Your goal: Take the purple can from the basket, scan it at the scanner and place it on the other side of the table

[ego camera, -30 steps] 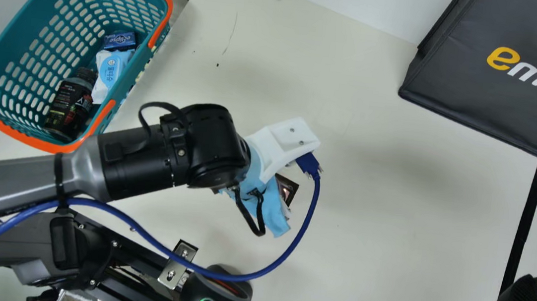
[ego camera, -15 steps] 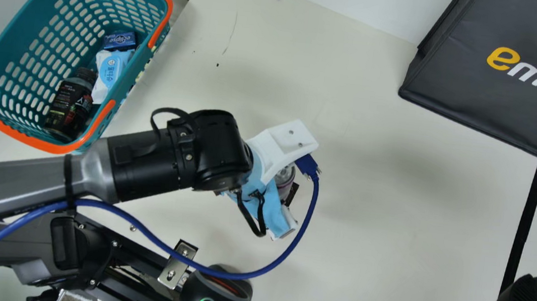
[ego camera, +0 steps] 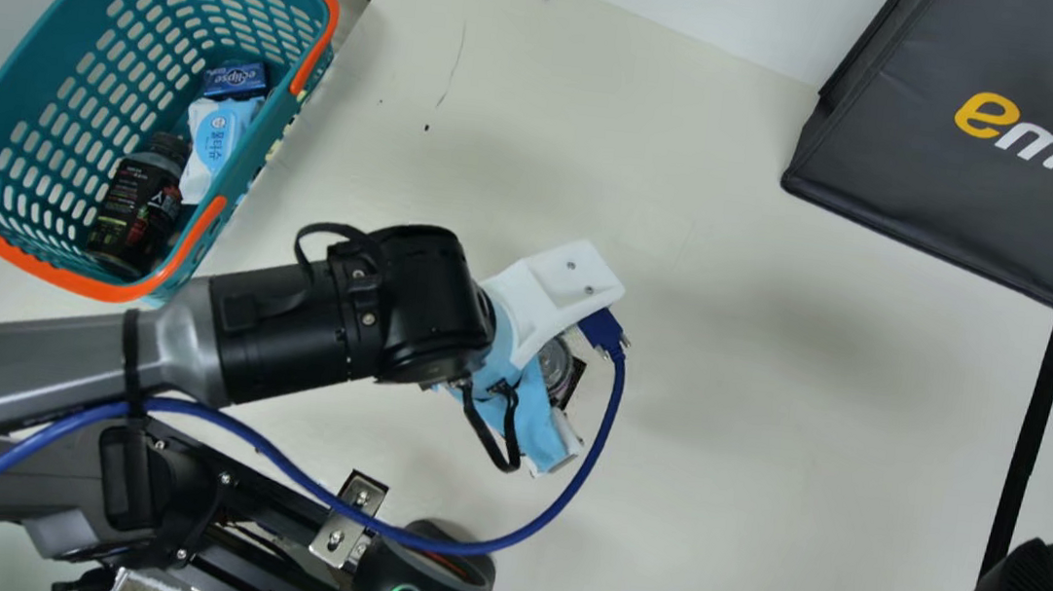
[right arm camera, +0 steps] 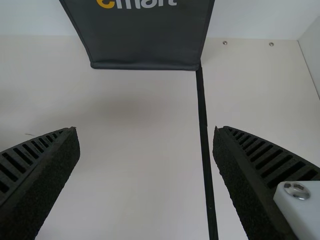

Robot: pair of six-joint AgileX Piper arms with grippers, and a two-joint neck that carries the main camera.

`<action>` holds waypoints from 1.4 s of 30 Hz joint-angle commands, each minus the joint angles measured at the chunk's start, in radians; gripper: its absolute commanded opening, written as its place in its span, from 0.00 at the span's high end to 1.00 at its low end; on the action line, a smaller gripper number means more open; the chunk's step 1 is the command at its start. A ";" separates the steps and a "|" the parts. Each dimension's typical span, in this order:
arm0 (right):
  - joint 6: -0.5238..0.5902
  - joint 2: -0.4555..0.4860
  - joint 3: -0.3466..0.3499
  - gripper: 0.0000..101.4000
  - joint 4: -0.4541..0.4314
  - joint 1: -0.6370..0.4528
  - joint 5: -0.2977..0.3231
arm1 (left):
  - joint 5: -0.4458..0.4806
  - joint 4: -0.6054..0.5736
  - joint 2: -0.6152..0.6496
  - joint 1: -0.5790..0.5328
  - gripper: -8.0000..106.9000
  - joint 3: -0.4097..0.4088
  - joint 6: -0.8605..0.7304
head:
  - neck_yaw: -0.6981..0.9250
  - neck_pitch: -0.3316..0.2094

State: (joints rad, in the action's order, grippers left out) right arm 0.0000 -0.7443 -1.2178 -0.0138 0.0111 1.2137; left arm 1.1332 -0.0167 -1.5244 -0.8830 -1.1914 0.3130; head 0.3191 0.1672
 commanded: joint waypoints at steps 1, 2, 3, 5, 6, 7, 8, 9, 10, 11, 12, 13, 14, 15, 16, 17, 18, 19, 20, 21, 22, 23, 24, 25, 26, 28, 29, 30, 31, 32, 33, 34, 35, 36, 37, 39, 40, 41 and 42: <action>0.000 0.000 0.000 0.06 0.000 0.000 0.000 | -0.001 0.002 0.010 -0.001 0.15 0.011 -0.005 | 0.002 -0.029; 0.000 0.000 0.000 0.06 0.000 0.000 0.000 | -0.001 0.003 0.019 0.000 0.15 0.021 -0.009 | 0.002 -0.029; 0.000 0.000 0.000 0.06 0.000 0.000 0.000 | -0.001 0.004 0.029 0.001 0.15 0.033 -0.014 | 0.002 -0.029; 0.000 0.000 0.000 0.06 0.000 0.000 0.000 | -0.003 0.008 0.053 0.008 0.15 0.062 -0.027 | 0.002 -0.029; 0.000 0.000 0.000 0.06 0.000 0.000 0.000 | -0.004 0.010 0.067 0.013 0.15 0.079 -0.035 | 0.002 -0.029; 0.000 0.000 0.000 0.06 0.000 0.000 0.000 | -0.005 0.014 0.083 0.019 0.15 0.097 -0.042 | 0.002 -0.029; 0.000 0.000 0.000 0.06 0.000 0.000 0.000 | -0.007 0.016 0.101 0.027 0.15 0.117 -0.050 | 0.002 -0.029; 0.000 0.000 0.000 0.06 0.000 0.000 0.000 | -0.007 0.017 0.120 0.036 0.15 0.137 -0.059 | 0.002 -0.029; 0.000 0.000 0.000 0.06 0.000 0.000 0.000 | -0.006 0.019 0.140 0.047 0.15 0.156 -0.068 | 0.002 -0.029; 0.000 0.000 0.000 0.06 0.000 0.000 0.000 | -0.005 0.019 0.161 0.061 0.15 0.177 -0.079 | 0.002 -0.029; 0.000 0.000 0.000 0.06 0.000 0.000 0.000 | -0.003 0.018 0.184 0.076 0.15 0.196 -0.091 | 0.002 -0.029; 0.000 0.000 0.000 0.06 0.000 0.000 0.000 | 0.000 0.017 0.207 0.091 0.15 0.214 -0.101 | 0.002 -0.029; 0.000 0.000 0.000 0.06 0.000 0.000 0.000 | 0.004 0.016 0.231 0.109 0.15 0.233 -0.113 | 0.002 -0.029; 0.000 0.000 0.000 0.06 0.000 0.000 0.000 | 0.008 0.015 0.256 0.129 0.15 0.249 -0.125 | 0.002 -0.029; 0.000 0.000 0.000 0.06 0.000 0.000 0.000 | 0.013 0.013 0.281 0.150 0.15 0.265 -0.137 | 0.002 -0.029; 0.000 0.000 0.000 0.06 0.000 0.000 0.000 | 0.019 0.010 0.307 0.173 0.15 0.279 -0.150 | 0.002 -0.029; 0.000 0.000 0.000 0.06 0.000 0.000 0.000 | 0.026 0.007 0.333 0.198 0.15 0.291 -0.163 | 0.002 -0.029; 0.000 0.000 0.000 0.06 0.000 0.000 0.000 | 0.034 0.003 0.359 0.223 0.15 0.301 -0.174 | 0.002 -0.029; 0.000 0.000 0.000 0.06 0.000 0.000 0.000 | 0.043 -0.003 0.384 0.250 0.15 0.309 -0.188 | 0.002 -0.029; 0.000 0.000 0.000 0.06 0.000 0.000 0.000 | 0.053 -0.009 0.410 0.279 0.15 0.314 -0.202 | 0.002 -0.029; 0.000 0.000 0.000 0.06 0.000 0.000 0.000 | 0.064 -0.016 0.434 0.307 0.15 0.317 -0.215 | 0.002 -0.029; 0.000 0.000 0.000 0.06 0.000 0.000 0.000 | 0.074 -0.023 0.457 0.336 0.15 0.319 -0.230 | 0.002 -0.029; 0.000 0.000 0.000 0.06 0.000 0.000 0.000 | 0.086 -0.031 0.480 0.366 0.15 0.317 -0.244 | 0.002 -0.029; 0.000 0.000 0.000 0.06 0.000 0.000 0.000 | 0.087 -0.041 0.497 0.396 0.15 0.321 -0.257 | 0.002 -0.029; 0.000 0.000 0.000 0.06 0.000 0.000 0.000 | 0.087 -0.049 0.513 0.423 0.15 0.323 -0.268 | 0.002 -0.029; 0.000 0.000 0.000 0.06 0.000 0.000 0.000 | 0.087 -0.070 0.543 0.479 0.15 0.324 -0.291 | 0.002 -0.029; 0.000 0.000 0.000 0.06 0.000 0.000 0.000 | 0.087 -0.078 0.558 0.503 0.15 0.322 -0.298 | 0.002 -0.029; 0.000 0.000 0.000 0.06 0.000 0.000 0.000 | 0.087 -0.089 0.571 0.528 0.15 0.318 -0.308 | 0.002 -0.029; 0.000 0.000 0.000 0.06 0.000 0.000 0.000 | 0.087 -0.099 0.583 0.551 0.15 0.313 -0.315 | 0.002 -0.029; 0.000 0.000 0.000 0.06 0.000 0.000 0.000 | 0.087 -0.108 0.595 0.571 0.15 0.306 -0.321 | 0.002 -0.029; 0.000 0.000 0.000 0.06 0.000 0.000 0.000 | 0.087 -0.119 0.605 0.590 0.15 0.299 -0.327 | 0.002 -0.029; 0.000 0.000 0.000 0.06 0.000 0.000 0.000 | 0.087 -0.129 0.615 0.608 0.15 0.290 -0.331 | 0.002 -0.029; 0.000 0.000 0.000 0.06 0.000 0.000 0.000 | 0.087 -0.134 0.625 0.623 0.15 0.281 -0.331 | 0.002 -0.029; 0.000 0.000 0.000 0.06 0.000 0.000 0.000 | 0.087 -0.139 0.632 0.638 0.15 0.272 -0.330 | 0.002 -0.029; 0.000 0.000 0.000 0.06 0.000 0.000 0.000 | 0.087 -0.145 0.640 0.651 0.15 0.262 -0.328 | 0.002 -0.029; 0.000 0.000 0.000 0.06 0.000 0.000 0.000 | 0.089 -0.144 0.638 0.636 0.15 0.264 -0.329 | 0.002 -0.029; 0.000 0.000 0.000 0.06 0.000 0.000 0.000 | 0.089 -0.144 0.641 0.645 0.15 0.262 -0.331 | 0.002 -0.029; 0.000 0.000 0.000 0.06 0.000 0.000 0.000 | 0.089 -0.144 0.641 0.650 0.15 0.262 -0.331 | 0.002 -0.029; 0.000 0.000 0.000 0.06 0.000 0.000 0.000 | 0.092 -0.144 0.641 0.650 0.15 0.263 -0.331 | 0.002 -0.029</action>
State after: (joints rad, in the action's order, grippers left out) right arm 0.0000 -0.7443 -1.2178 -0.0138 0.0111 1.2137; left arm 1.2196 -0.1607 -0.8838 -0.2330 -0.9279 -0.0182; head 0.3175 0.1672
